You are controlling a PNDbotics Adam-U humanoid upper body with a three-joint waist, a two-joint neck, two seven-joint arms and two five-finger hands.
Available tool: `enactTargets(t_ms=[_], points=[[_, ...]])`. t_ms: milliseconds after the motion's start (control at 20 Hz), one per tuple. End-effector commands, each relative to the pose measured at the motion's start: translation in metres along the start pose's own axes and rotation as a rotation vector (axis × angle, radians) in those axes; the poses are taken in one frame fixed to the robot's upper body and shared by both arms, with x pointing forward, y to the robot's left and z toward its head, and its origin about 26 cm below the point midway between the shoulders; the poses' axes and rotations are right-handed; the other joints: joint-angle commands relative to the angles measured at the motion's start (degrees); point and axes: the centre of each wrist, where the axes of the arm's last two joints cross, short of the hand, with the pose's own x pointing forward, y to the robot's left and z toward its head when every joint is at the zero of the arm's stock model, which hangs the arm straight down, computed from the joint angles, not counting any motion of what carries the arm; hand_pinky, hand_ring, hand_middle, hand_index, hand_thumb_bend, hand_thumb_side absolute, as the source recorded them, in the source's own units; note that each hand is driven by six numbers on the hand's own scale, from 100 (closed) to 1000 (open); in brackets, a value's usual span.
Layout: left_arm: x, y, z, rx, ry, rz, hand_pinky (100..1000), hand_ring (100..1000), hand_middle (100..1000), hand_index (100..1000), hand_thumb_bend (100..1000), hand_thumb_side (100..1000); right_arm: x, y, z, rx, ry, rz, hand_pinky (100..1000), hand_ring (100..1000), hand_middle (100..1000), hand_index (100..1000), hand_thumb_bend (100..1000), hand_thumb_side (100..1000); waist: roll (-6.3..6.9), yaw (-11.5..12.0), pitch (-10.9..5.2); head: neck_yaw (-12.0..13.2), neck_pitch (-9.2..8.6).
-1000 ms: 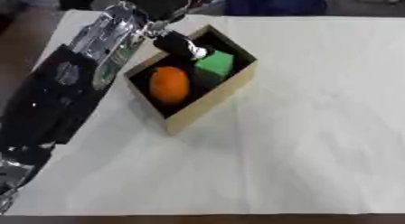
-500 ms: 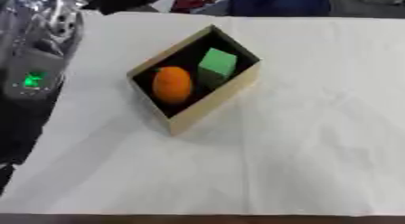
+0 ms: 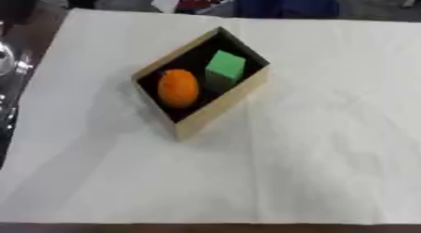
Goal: Pick up objects on the table and place them in the box.
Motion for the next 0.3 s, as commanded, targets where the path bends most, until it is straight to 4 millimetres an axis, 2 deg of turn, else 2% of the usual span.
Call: enactTargets(t_ms=[50, 300], points=[[-0.006, 0.008, 0.005, 0.081, -0.016, 0.096, 745, 693, 673, 843, 229, 987, 0.008, -0.006, 0.000, -0.055, -0.068, -0.026, 904, 926, 658, 886, 100, 635, -0.04, 0.1, -1.42, -0.3, -0.59], [-0.025, 0.005, 0.030, 0.145, 0.016, 0.189, 743, 683, 676, 848, 226, 999, 0.005, -0.005, 0.003, -0.115, -0.147, -0.086, 899, 915, 659, 882, 100, 626, 0.02, 0.2, -1.43, -0.3, -0.72]])
